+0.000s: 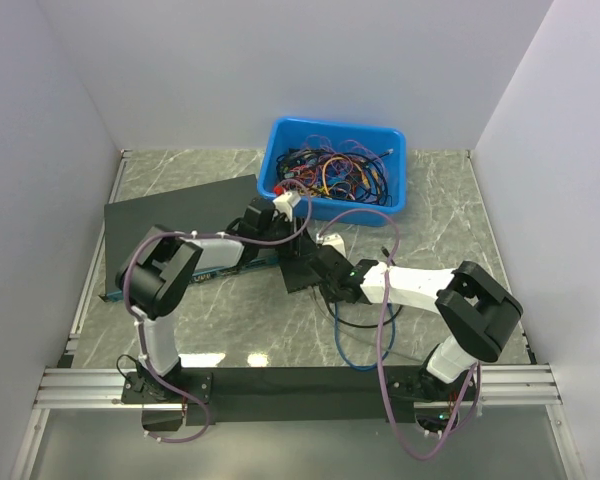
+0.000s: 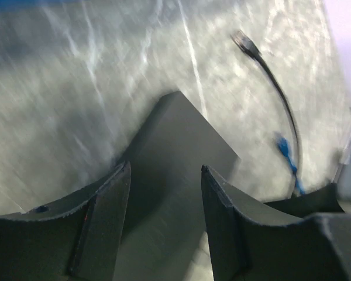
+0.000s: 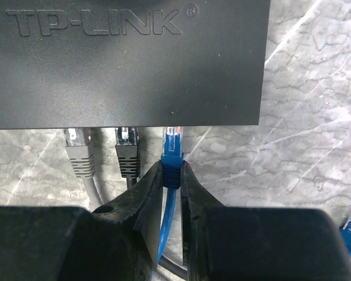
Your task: Insert the plug into the switch port
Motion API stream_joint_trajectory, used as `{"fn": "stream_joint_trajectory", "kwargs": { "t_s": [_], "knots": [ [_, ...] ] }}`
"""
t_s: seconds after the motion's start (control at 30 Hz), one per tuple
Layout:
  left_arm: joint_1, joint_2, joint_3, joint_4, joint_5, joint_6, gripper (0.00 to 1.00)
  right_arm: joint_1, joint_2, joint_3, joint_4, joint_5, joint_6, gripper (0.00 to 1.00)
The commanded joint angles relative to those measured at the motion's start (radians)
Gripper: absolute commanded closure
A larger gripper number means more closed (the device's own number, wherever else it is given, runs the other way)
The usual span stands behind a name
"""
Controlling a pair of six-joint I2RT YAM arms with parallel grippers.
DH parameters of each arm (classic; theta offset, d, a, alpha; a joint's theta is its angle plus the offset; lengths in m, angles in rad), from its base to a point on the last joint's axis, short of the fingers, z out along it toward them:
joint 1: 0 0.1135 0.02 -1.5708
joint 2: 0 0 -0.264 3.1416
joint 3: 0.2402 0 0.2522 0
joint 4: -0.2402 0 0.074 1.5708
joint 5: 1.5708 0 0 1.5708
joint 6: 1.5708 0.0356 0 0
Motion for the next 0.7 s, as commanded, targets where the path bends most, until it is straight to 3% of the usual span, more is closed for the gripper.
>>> {"fn": "stream_joint_trajectory", "kwargs": {
  "t_s": [0.0,0.5,0.67],
  "knots": [
    [-0.033,-0.049,-0.095,-0.064,0.06,-0.073,0.43,0.009,-0.013,0.016,0.097,0.039,-0.002,1.0],
    [-0.18,-0.041,-0.169,0.129,0.04,-0.269,0.45,-0.059,-0.088,0.017,-0.087,0.134,0.112,1.0],
    [-0.177,-0.121,-0.052,-0.142,-0.141,-0.148,0.4,-0.062,-0.148,-0.009,-0.127,0.117,0.119,1.0]
  ]
}}
